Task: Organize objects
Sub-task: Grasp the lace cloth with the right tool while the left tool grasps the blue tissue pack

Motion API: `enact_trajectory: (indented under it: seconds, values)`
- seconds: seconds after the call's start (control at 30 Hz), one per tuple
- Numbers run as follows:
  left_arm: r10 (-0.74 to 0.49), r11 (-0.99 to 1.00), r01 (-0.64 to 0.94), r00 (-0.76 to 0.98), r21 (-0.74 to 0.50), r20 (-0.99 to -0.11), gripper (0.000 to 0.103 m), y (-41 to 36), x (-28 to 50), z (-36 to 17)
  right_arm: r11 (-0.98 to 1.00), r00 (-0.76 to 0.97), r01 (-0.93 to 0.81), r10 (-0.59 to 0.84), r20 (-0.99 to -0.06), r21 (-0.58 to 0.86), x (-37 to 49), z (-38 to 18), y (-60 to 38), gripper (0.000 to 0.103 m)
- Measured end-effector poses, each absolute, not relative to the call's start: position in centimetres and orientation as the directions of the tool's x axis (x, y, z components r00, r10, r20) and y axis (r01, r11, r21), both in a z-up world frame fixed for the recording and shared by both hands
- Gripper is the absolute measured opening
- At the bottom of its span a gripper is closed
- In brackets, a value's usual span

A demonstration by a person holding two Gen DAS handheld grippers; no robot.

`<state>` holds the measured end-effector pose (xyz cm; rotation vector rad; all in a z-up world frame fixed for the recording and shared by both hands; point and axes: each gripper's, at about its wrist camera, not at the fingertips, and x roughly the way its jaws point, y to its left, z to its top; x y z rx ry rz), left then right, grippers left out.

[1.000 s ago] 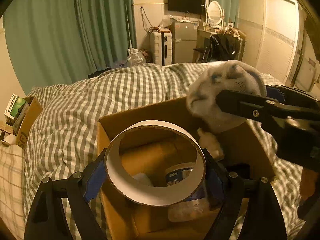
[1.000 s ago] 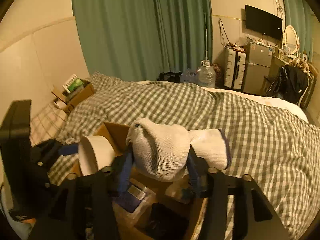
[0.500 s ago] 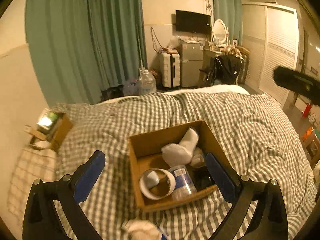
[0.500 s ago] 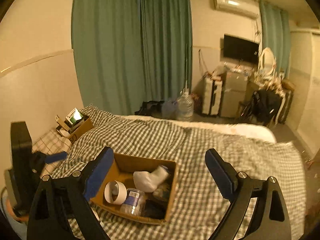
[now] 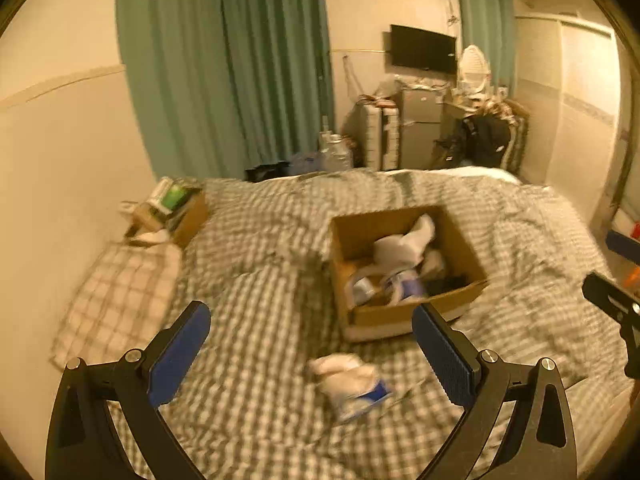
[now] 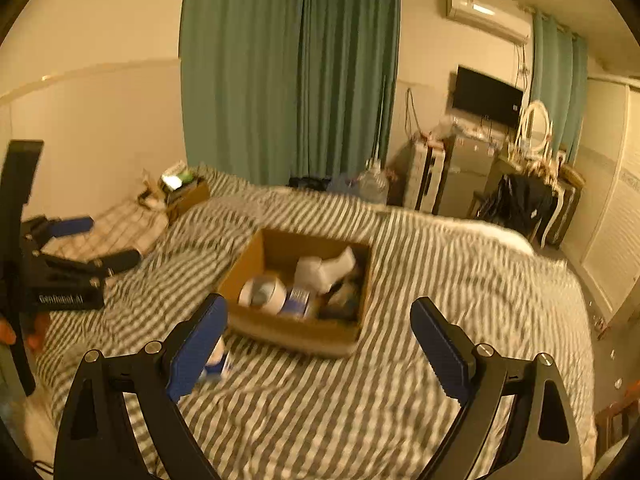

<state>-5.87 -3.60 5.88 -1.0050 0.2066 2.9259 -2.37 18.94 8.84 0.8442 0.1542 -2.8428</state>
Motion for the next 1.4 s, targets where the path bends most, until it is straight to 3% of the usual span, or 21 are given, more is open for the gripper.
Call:
enact_trajectory:
  seconds: [0.1,0.27,0.43,0.67,0.73,0.77,0.8,0.83,0.93,1.2,1.4]
  values:
    - [-0.049,-0.991,-0.039,-0.780,0.127,-0.623,0.103,-4.4,-5.5,3.5,-0.978,-0.786,0.206,-0.155,-0.598,-0.018,-2.6,5.2,18.0,0.093]
    - [-0.050,-0.999,0.041,-0.711,0.030,-0.701,0.103,-6.9,-7.1,-2.2,-0.968,-0.715,0.246,-0.143,-0.684,-0.055,-4.5,-0.1,15.3,0.093]
    - [-0.112,-0.993,0.088,-0.634,0.072,-0.765,0.103,-9.1,-8.7,-6.7,-0.947,-0.652,0.318,-0.182,-0.736,-0.048,-7.5,-4.2,11.8,0.093]
    - [-0.101,-0.988,0.154,-0.571,0.014,-0.815,0.103,-11.3,-9.6,-8.8,-0.890,-0.550,0.453,-0.228,-0.803,-0.057,-11.9,-10.1,5.1,0.091]
    - [-0.086,-0.990,0.142,-0.566,0.005,-0.820,0.103,-11.4,-9.7,-9.2,-0.880,-0.527,0.471,-0.221,-0.820,-0.065,-12.8,-11.5,4.0,0.084]
    - [-0.086,-0.990,0.140,-0.558,0.008,-0.825,0.103,-11.3,-9.7,-9.4,-0.876,-0.505,0.479,-0.227,-0.833,-0.052,-13.2,-12.2,3.7,0.075]
    - [-0.088,-0.990,0.137,-0.552,0.014,-0.829,0.103,-11.2,-9.8,-9.6,-0.873,-0.486,0.487,-0.234,-0.842,-0.038,-13.5,-12.7,3.6,0.058]
    - [-0.082,-0.991,0.130,-0.548,0.012,-0.832,0.103,-11.1,-10.1,-9.7,-0.869,-0.472,0.494,-0.239,-0.849,-0.030,-13.5,-13.1,3.5,0.029]
    - [-0.063,-0.994,0.107,-0.548,0.004,-0.834,0.103,-10.7,-10.1,-9.8,-0.869,-0.475,0.494,-0.242,-0.846,-0.028,-13.3,-12.9,3.9,0.013]
    - [-0.059,-0.998,0.044,-0.551,0.042,-0.833,0.103,-7.7,-10.0,-9.7,-0.919,-0.597,0.392,-0.219,-0.772,-0.042,-11.2,-7.0,9.3,0.009]
    - [0.036,-0.999,-0.045,-0.513,-0.014,-0.858,0.103,-3.1,-10.9,-11.2,-0.947,-0.623,0.318,-0.172,-0.763,-0.047,-11.2,-5.8,13.3,0.009]
